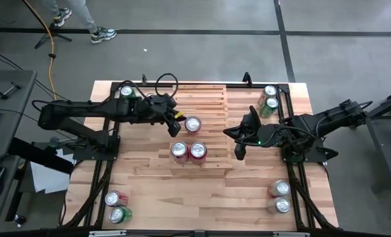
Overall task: Place canned beverage on shelf
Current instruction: Put the top red soda can on the shelf aligned with the other red soda cans
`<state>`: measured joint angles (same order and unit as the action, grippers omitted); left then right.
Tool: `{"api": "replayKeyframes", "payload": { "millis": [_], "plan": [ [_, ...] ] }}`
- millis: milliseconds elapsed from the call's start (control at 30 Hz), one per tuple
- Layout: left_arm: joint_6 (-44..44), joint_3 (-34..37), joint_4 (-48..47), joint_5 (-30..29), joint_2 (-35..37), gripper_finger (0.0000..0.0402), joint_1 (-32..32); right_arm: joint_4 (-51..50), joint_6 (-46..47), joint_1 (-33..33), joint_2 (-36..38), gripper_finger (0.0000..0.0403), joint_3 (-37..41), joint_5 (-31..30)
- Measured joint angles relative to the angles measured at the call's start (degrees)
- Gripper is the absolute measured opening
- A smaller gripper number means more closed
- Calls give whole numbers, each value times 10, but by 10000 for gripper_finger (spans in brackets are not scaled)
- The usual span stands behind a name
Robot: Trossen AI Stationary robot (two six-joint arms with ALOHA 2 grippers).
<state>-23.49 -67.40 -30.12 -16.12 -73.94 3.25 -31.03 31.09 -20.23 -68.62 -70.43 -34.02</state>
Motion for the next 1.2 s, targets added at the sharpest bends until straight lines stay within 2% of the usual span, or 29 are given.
{"api": "replayKeyframes", "payload": {
  "millis": [200, 733, 833, 933, 1067, 1200],
  "plan": [
    [1, 0, 29, 11, -12, 0, -1, 0, 0, 0, 0, 0, 0, 0],
    [11, -1, 29, 6, -11, 0, -1, 0, 0, 0, 0, 0, 0, 0],
    [51, -22, -1, 6, -5, 0, 1, 12, -1, 0, 0, 0, 0, 0],
    [88, -74, -35, 5, 3, 0, 2, 26, -1, 15, 7, 4, -1, 15],
    [115, -148, -62, -11, 13, 0, -3, 6, -29, 47, 5, 53, -24, 73],
    [116, -197, -66, -11, 24, 0, -15, 0, -53, 69, -1, 158, -36, 151]
  ]
}}
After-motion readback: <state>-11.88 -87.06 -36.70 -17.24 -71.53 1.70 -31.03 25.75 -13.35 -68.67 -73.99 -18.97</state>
